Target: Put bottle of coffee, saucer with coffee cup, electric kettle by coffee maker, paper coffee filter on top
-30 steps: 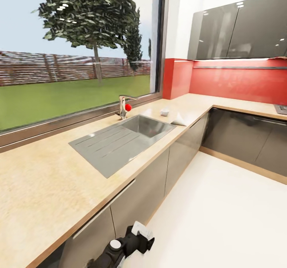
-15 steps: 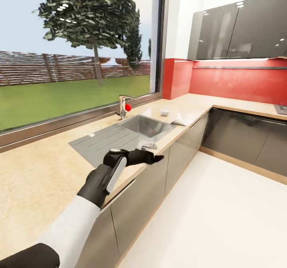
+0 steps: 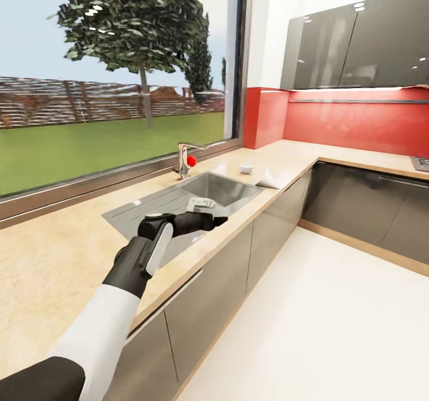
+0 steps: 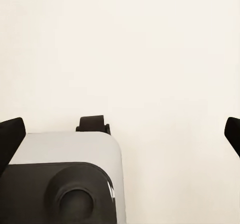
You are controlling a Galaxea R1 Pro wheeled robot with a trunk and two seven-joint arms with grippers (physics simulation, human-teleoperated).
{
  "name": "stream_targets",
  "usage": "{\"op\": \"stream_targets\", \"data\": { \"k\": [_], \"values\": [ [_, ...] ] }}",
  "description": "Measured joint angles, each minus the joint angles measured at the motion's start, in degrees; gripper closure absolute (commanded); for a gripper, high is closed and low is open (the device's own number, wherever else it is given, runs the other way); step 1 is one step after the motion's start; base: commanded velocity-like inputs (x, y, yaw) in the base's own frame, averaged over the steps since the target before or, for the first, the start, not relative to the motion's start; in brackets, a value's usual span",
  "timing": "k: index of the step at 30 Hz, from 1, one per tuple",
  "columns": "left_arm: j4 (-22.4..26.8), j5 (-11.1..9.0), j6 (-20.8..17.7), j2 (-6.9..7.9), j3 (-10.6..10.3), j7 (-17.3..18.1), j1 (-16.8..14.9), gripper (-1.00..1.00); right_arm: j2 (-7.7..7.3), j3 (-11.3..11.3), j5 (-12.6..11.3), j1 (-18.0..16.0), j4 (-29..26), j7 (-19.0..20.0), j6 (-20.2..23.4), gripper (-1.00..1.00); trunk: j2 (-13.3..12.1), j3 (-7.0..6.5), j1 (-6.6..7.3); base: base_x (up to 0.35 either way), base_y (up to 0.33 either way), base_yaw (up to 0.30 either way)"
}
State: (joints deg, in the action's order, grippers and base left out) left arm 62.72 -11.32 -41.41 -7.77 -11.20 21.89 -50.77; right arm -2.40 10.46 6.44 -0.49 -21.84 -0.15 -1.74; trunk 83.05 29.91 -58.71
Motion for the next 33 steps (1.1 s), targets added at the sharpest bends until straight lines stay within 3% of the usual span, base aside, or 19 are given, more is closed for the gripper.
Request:
{"op": "stream_targets", "data": {
  "k": [20,33],
  "values": [
    [-0.60,0.25,0.05,0.31,-0.08,-0.05,0.10,-1.00,0.07,-0.07,0.08,0.00,0.08,-0.04,-0.01,-1.00,0.00,0.00,0.01,0.310,-0.073,0.000],
    [-0.70,0.18,0.13,0.63,-0.09,-0.06,0.76,-1.00,0.08,-0.05,0.08,0.01,0.06,-0.03,-0.01,-1.00,-0.01,0.00,0.00,0.150,-0.275,0.000]
  ]
}}
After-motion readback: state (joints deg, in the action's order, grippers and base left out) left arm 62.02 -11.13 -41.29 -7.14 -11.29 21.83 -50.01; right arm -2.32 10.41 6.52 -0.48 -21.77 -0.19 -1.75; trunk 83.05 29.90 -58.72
